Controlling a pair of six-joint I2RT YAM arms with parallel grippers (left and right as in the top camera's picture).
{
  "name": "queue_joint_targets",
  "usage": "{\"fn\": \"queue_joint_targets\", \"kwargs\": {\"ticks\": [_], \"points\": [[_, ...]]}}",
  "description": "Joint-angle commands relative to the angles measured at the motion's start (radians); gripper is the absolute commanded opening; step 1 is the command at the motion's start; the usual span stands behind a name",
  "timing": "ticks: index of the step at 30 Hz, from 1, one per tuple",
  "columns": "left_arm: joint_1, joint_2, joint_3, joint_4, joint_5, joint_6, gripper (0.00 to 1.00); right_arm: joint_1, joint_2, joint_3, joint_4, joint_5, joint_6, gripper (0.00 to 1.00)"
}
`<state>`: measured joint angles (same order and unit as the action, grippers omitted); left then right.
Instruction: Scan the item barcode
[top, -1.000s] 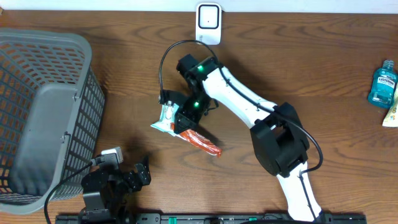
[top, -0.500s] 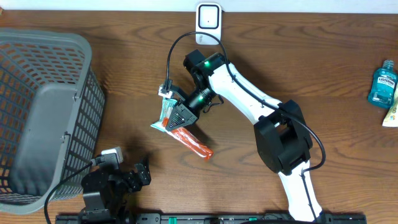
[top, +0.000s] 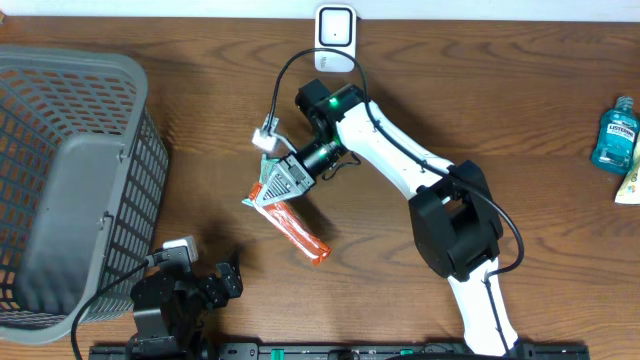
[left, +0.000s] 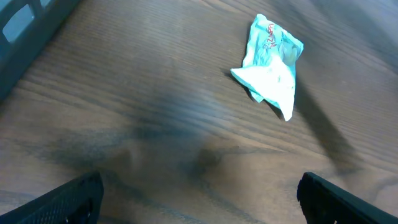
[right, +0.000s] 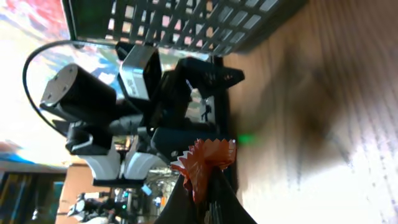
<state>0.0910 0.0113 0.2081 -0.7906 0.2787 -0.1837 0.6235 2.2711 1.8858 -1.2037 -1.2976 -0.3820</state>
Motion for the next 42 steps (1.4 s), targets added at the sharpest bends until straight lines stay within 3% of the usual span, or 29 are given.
{"fn": "queue_joint_targets", "kwargs": {"ticks": [1,8,25,27,30,32,38,41,42], "points": [[0.004,-0.003,-0.006,-0.069,0.000,-0.002,0.98,-0.010,-0.033,0.018,0.051,0.093,0.053,0.01],[0.004,-0.003,-0.006,-0.069,0.000,-0.002,0.98,-0.008,-0.016,0.017,0.230,0.588,0.052,0.01],[0.004,-0.003,-0.006,-0.069,0.000,-0.002,0.98,0.004,0.105,0.016,0.247,0.495,0.018,0.01],[0.004,-0.003,-0.006,-0.069,0.000,-0.002,0.98,0.012,0.104,0.016,0.253,0.496,0.018,0.06],[0.004,-0.003,-0.006,-0.069,0.000,-0.002,0.98,0.026,0.104,0.016,0.257,0.530,0.018,0.29],[0.004,-0.003,-0.006,-0.069,0.000,-0.002,0.98,0.034,0.104,0.016,0.257,0.558,0.019,0.39],[0.004,-0.003,-0.006,-0.069,0.000,-0.002,0.98,0.049,0.102,0.048,0.234,0.558,0.031,0.46],[0.004,-0.003,-0.006,-0.069,0.000,-0.002,0.98,0.055,0.102,0.068,0.231,0.563,0.030,0.52],[0.004,-0.003,-0.006,-0.069,0.000,-0.002,0.98,0.054,0.102,0.088,0.231,0.574,0.030,0.59]]}}
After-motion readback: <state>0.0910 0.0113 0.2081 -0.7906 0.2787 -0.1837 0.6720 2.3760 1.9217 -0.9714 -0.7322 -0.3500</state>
